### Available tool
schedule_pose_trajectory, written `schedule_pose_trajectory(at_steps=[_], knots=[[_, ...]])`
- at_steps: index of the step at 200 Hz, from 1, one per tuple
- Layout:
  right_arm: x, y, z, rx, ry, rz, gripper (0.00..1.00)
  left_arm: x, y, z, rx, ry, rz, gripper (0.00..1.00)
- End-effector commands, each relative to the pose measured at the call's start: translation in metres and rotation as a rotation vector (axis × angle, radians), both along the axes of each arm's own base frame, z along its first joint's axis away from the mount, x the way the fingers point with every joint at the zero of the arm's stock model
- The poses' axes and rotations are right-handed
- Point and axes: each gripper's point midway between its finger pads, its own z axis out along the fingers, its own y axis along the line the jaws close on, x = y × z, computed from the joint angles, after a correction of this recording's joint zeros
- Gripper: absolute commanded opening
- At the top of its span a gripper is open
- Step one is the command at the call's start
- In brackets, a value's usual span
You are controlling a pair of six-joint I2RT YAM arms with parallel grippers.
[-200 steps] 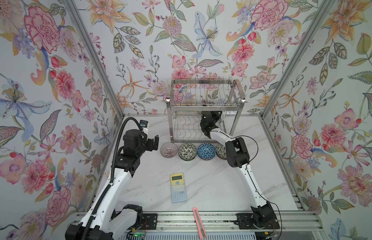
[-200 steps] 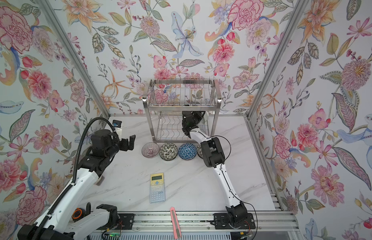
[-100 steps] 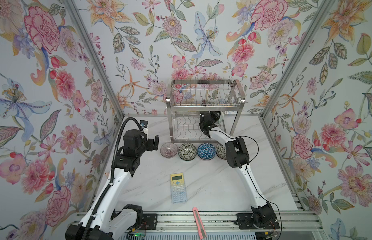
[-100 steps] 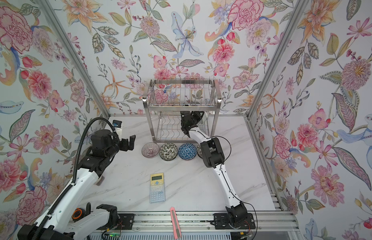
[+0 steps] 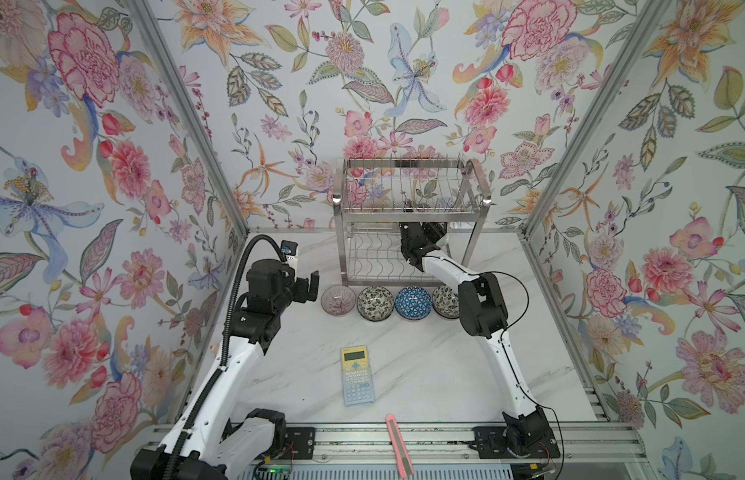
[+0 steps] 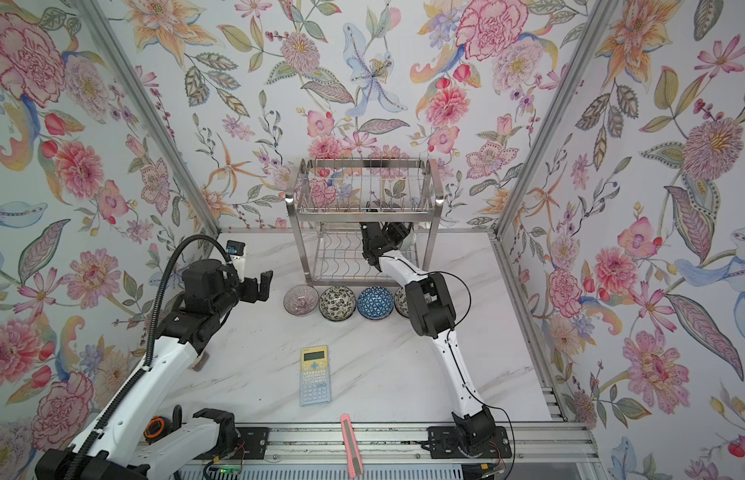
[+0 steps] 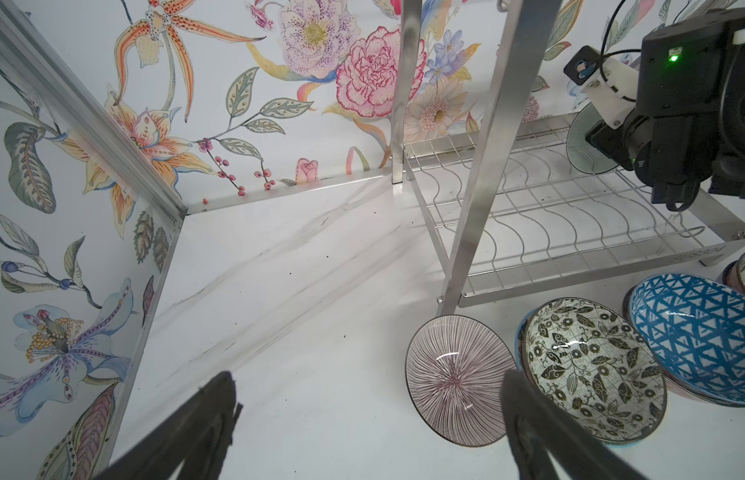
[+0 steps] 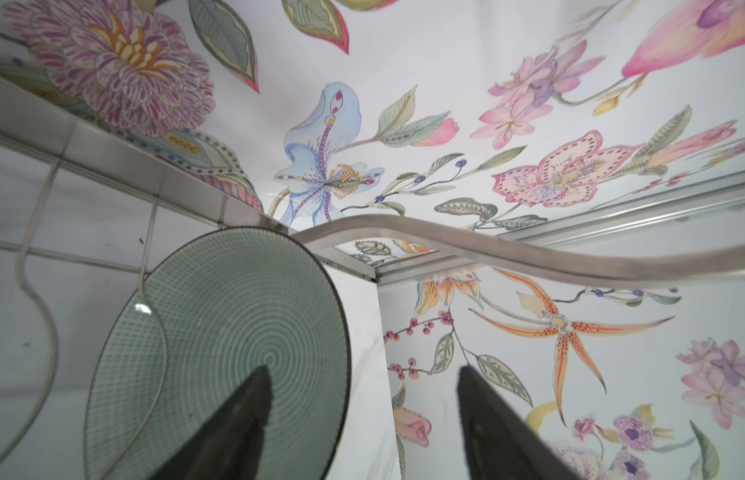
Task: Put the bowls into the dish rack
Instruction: 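Open the right gripper to leave the green bowl standing in the rack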
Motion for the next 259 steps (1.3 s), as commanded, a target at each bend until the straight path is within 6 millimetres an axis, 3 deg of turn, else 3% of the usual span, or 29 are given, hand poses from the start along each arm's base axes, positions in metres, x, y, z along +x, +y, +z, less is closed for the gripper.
schedule_pose_trajectory(at_steps=[1, 67, 92, 99, 167, 259], knots=[[-0.016, 0.027, 0.024, 0.078, -0.004, 0.096, 0.99, 0.000, 0.002, -0.007, 0.001, 0.015, 0.000, 0.99], [-0.069, 0.081, 0.021, 0.201, 0.106, 0.291, 0.99, 0.000, 0.002, -0.010, 0.001, 0.026, -0.003, 0.99], [-0.090, 0.087, 0.023, 0.260, 0.135, 0.342, 0.99, 0.000, 0.001, -0.010, 0.001, 0.026, -0.004, 0.99], [-0.104, 0.104, 0.025, 0.278, 0.143, 0.384, 0.99, 0.000, 0.001, -0.010, 0.001, 0.026, -0.004, 0.99], [-0.172, 0.106, 0.036, 0.431, 0.218, 0.482, 0.99, 0.000, 0.000, -0.010, -0.003, 0.029, -0.009, 0.99], [-0.234, 0.091, 0.063, 0.718, 0.268, 0.589, 0.99, 0.000, -0.002, -0.009, -0.012, 0.036, -0.017, 0.99]])
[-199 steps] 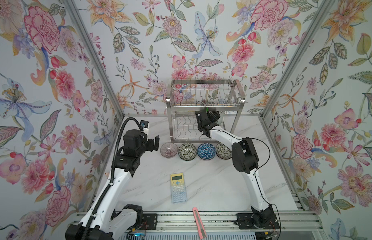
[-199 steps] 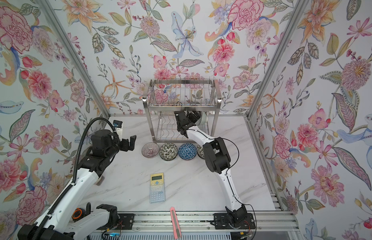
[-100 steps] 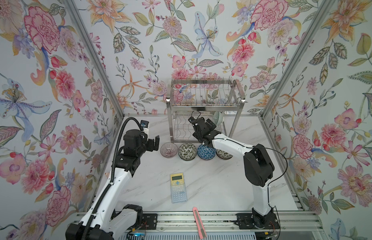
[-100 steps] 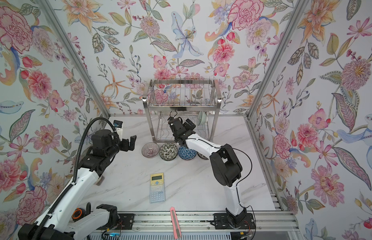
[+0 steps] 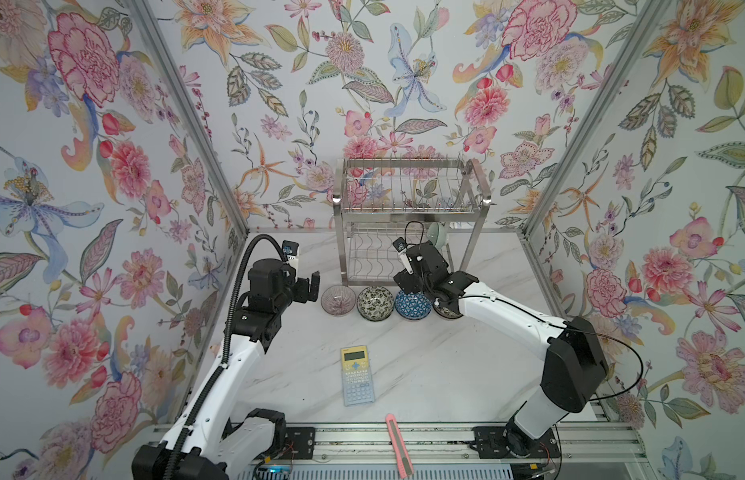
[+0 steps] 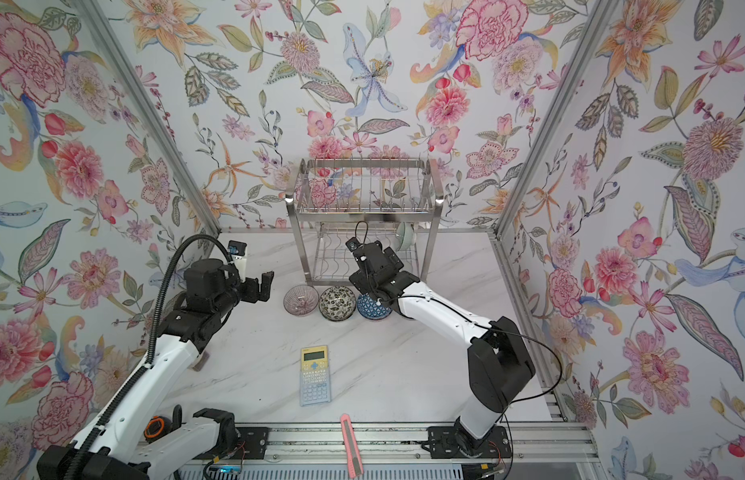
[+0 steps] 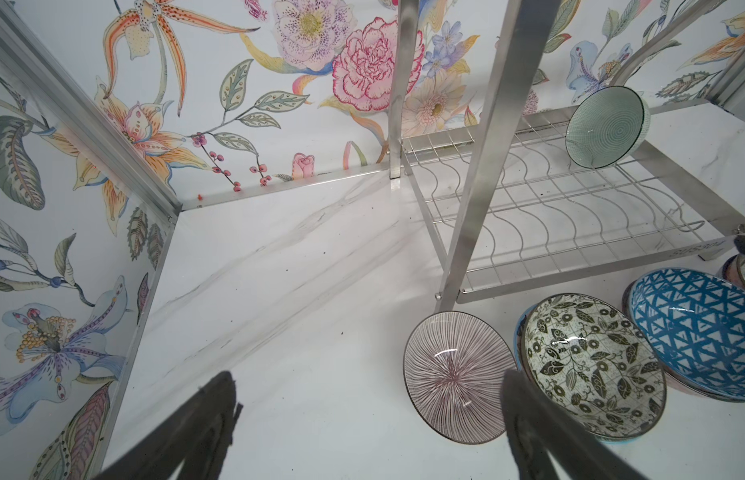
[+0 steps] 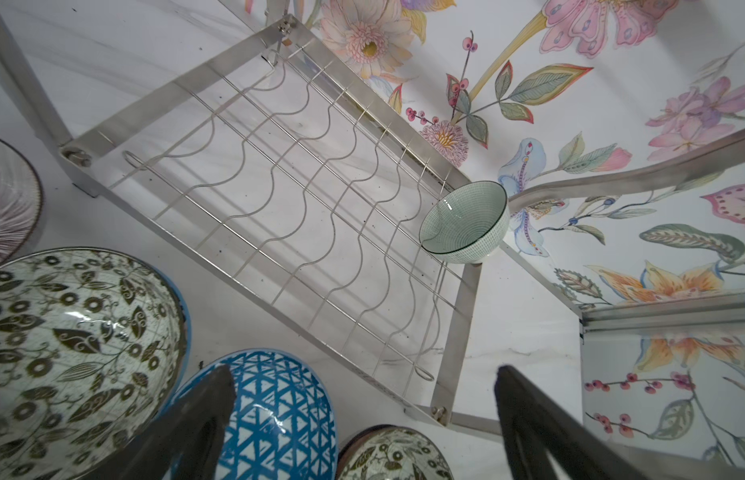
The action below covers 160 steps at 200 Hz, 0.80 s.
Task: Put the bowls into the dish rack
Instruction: 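Open the right gripper to leave the green bowl standing in the rack, then withdraw the right gripper from the rack while the left gripper moves to the leaf-patterned bowl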
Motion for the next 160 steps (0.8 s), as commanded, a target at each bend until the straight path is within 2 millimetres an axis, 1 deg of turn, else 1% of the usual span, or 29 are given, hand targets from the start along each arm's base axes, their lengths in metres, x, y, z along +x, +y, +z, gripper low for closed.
schedule_pose_trajectory(at_steps=[1, 47, 74, 76, 79, 111, 160], knots=[[-0.016, -0.003, 0.006, 0.119, 0.054, 0.019, 0.99, -0.002, -0.001, -0.004, -0.011, 0.020, -0.010, 0.99], [-0.030, -0.022, 0.018, 0.236, 0.087, 0.009, 0.99, -0.006, -0.011, -0.001, -0.001, 0.035, -0.024, 0.99], [-0.041, -0.024, 0.024, 0.278, 0.096, 0.019, 0.99, -0.011, -0.020, 0.001, 0.001, 0.044, -0.036, 0.99], [-0.037, -0.033, 0.025, 0.282, 0.094, -0.002, 0.99, -0.011, -0.021, 0.001, 0.001, 0.046, -0.037, 0.99], [-0.036, -0.036, 0.026, 0.287, 0.094, -0.009, 0.99, -0.011, -0.022, 0.001, 0.000, 0.047, -0.039, 0.99], [-0.040, -0.048, 0.032, 0.341, 0.098, -0.029, 0.99, -0.015, -0.038, -0.002, -0.009, 0.059, -0.055, 0.99], [-0.041, -0.066, 0.034, 0.398, 0.118, -0.082, 0.99, -0.012, -0.067, -0.019, -0.083, 0.069, -0.082, 0.99]])
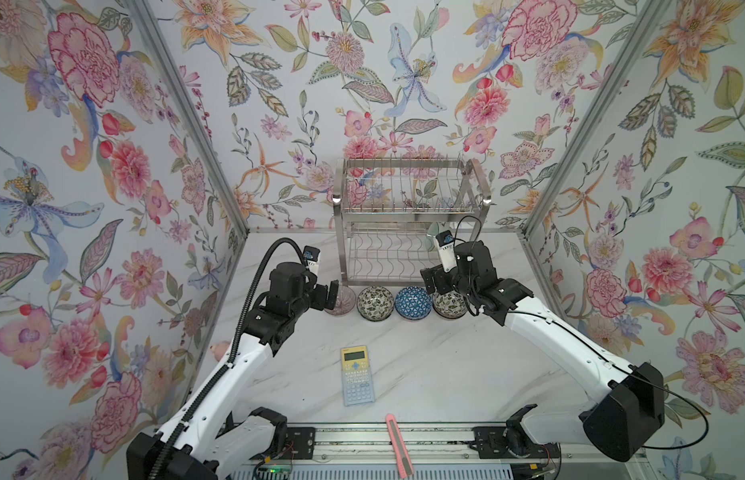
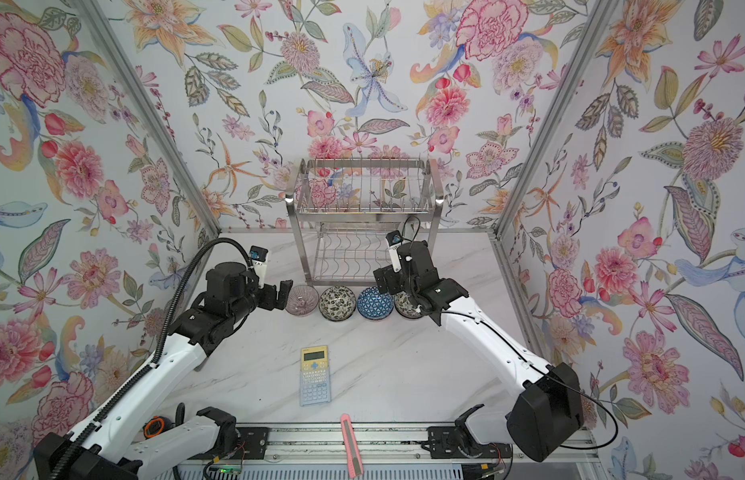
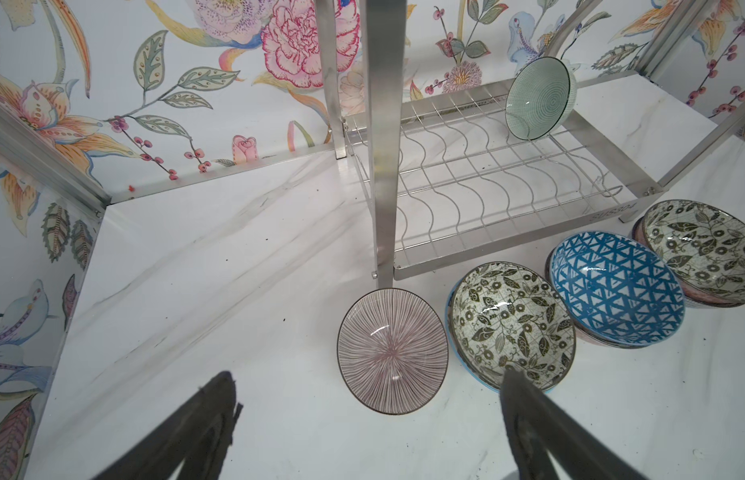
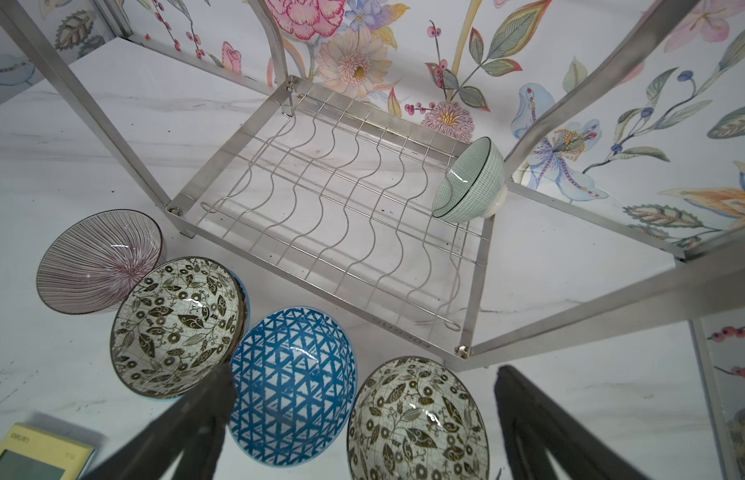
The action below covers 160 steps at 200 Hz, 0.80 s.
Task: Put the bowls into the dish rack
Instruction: 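Withdraw the right gripper from the rack while the left gripper moves to the leaf-patterned bowl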
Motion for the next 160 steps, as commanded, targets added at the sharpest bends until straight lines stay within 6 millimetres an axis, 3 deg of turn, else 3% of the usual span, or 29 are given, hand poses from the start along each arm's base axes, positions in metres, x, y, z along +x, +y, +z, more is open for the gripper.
schedule_pose_trajectory(at_steps=[1, 67, 118, 160], knots=[[-0.009, -0.008, -0.004, 0.039, 0.043, -0.019, 0.99, 0.005, -0.010, -0.006, -0.052, 0.000, 0.020, 0.99], [-0.014, -0.029, -0.005, 0.065, 0.062, -0.061, 0.99, 0.020, -0.054, -0.045, -0.061, 0.063, -0.052, 0.99], [-0.015, -0.039, -0.010, 0.062, 0.077, -0.095, 0.99, 0.033, -0.071, -0.080, -0.031, 0.127, -0.068, 0.99], [-0.010, -0.056, -0.014, 0.043, 0.084, -0.157, 0.99, 0.038, -0.081, -0.104, -0.010, 0.175, -0.078, 0.93]])
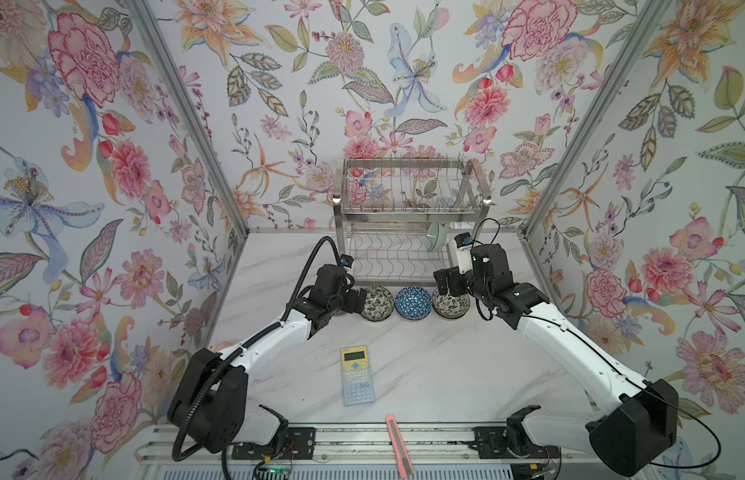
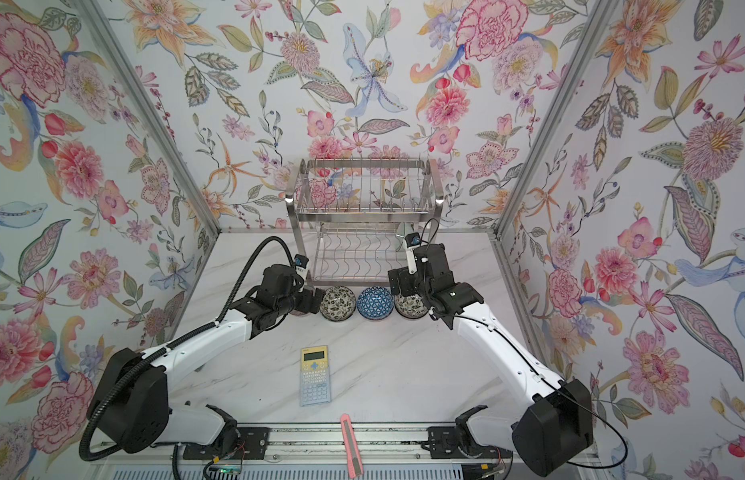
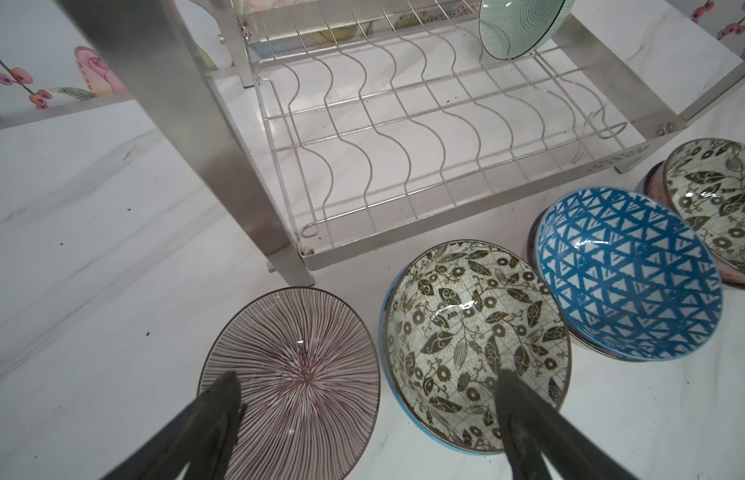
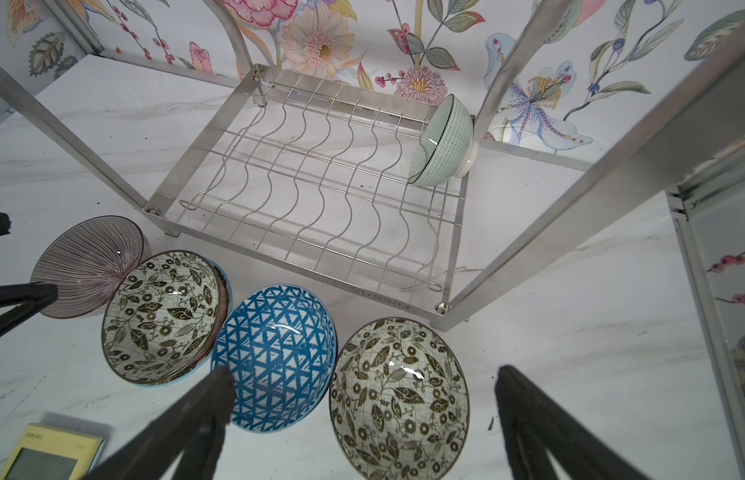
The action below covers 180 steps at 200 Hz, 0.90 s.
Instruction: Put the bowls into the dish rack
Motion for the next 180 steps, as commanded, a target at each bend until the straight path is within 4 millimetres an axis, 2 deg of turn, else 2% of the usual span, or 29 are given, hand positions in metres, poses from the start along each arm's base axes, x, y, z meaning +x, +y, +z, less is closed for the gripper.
schedule_pose_trajectory(at_steps=[1, 34, 100, 103, 110, 180], knots=[[-0.004, -0.018, -0.007, -0.016, 0.026, -0.058, 0.99, 0.005, -0.008, -0.004, -0.006, -0.002, 0.000, 0.93], [-0.003, -0.028, -0.008, -0.034, 0.032, -0.088, 0.99, 0.009, -0.011, -0.015, 0.000, 0.016, -0.003, 0.87], [-0.011, -0.038, 0.012, -0.051, 0.006, -0.108, 0.99, 0.012, -0.019, -0.025, -0.014, 0.030, -0.021, 0.80], [-0.011, -0.039, 0.011, -0.052, 0.007, -0.108, 0.99, 0.013, -0.019, -0.037, -0.001, 0.054, -0.020, 0.80], [-0.011, -0.040, 0.012, -0.053, 0.004, -0.109, 0.99, 0.013, -0.018, -0.040, 0.002, 0.061, -0.020, 0.79], [-0.009, -0.037, 0.005, -0.060, 0.025, -0.100, 0.99, 0.016, -0.023, -0.056, 0.006, 0.086, -0.029, 0.72]])
